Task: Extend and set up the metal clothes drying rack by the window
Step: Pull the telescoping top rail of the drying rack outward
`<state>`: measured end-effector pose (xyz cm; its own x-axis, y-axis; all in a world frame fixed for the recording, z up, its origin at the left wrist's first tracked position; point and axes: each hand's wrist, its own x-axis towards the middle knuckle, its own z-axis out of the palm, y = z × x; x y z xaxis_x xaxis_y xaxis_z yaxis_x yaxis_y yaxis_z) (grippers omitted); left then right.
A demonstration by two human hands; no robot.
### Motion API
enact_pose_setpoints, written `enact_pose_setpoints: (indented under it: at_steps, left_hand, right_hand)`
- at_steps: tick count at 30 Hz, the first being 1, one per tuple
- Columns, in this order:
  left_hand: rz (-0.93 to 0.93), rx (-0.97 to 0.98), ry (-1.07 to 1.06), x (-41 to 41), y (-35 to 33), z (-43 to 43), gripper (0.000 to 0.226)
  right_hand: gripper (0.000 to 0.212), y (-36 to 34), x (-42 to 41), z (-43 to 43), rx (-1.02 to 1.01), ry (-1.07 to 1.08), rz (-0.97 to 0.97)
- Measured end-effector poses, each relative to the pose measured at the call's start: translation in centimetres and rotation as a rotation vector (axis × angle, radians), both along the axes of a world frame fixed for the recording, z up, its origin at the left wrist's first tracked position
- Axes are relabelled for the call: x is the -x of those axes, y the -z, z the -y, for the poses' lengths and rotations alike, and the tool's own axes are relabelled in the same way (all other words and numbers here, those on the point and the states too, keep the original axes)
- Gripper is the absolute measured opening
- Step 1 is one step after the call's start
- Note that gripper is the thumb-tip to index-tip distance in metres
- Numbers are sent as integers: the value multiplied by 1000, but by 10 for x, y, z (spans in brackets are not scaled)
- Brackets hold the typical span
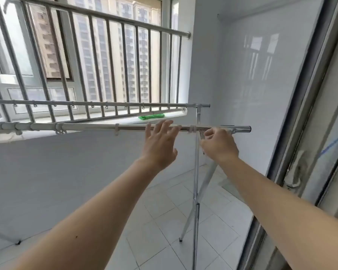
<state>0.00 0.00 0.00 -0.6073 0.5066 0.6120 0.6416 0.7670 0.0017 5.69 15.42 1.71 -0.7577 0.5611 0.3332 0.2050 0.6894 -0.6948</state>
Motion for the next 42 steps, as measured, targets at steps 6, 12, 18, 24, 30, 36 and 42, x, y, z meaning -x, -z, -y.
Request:
enact_pose_setpoints:
  at_steps: [6, 12, 18, 24, 30, 36, 42]
  left_hand:
    - [12, 105, -26, 32, 5, -32, 77]
    - [-49, 95, -76, 69, 5, -44, 78]
    - [-127, 116, -109, 105, 9, -50, 76]
    - [-139, 104, -117, 130, 14, -63, 80]
    - [-112, 120, -165, 146, 23, -70, 93]
    - [-102, 175, -202, 147, 30, -68, 102]
    - [-114, 135, -185, 147, 22, -69, 90]
  right_hand:
    - [62, 25, 35, -33, 375, 96, -5]
    - [70, 28, 75, -34, 412, 94, 9]
    - [66, 26, 117, -55, 354, 153, 12]
    - [72, 25, 157, -71, 349, 195, -8]
    - [74, 23, 183, -90, 387, 179, -20]
    - [66, 30, 175, -87, 562, 144, -128]
    - [50, 14, 170, -56, 842, 169, -345]
